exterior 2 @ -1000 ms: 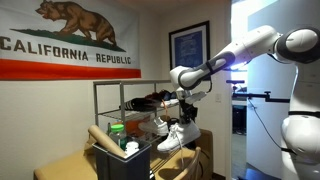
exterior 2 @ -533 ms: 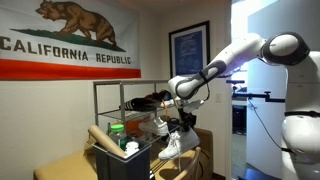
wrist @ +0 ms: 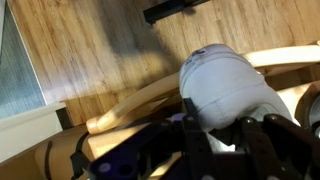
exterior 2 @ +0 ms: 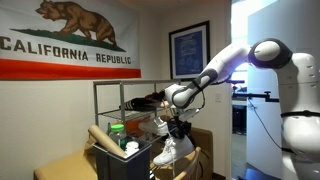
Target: Move a white shoe to the bottom shelf
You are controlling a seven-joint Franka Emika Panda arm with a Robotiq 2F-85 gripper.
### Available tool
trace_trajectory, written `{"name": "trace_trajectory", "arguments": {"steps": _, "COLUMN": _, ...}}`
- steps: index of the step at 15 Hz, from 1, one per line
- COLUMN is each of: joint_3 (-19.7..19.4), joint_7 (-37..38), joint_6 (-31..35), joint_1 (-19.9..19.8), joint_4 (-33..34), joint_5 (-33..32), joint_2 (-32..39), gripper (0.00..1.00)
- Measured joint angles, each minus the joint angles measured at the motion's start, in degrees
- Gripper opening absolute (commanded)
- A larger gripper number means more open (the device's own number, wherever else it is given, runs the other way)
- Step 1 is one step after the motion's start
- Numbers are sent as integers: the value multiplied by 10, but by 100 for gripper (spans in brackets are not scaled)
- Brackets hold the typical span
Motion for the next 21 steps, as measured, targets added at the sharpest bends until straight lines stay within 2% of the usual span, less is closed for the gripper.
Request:
{"name": "trace_trajectory", "arguments": {"steps": 14, "joint_3": -31, "joint_7": 0, "joint_6": 170, "joint_1": 8, "joint_4": 71, "joint_5": 0, "joint_2": 148, "gripper": 5}}
{"name": "trace_trajectory", "arguments": {"steps": 21, "joint_3": -51, "joint_7": 41, "joint_6": 267, "joint_1": 36, "joint_4": 101, "joint_5": 0, "joint_2": 208, "gripper": 5}}
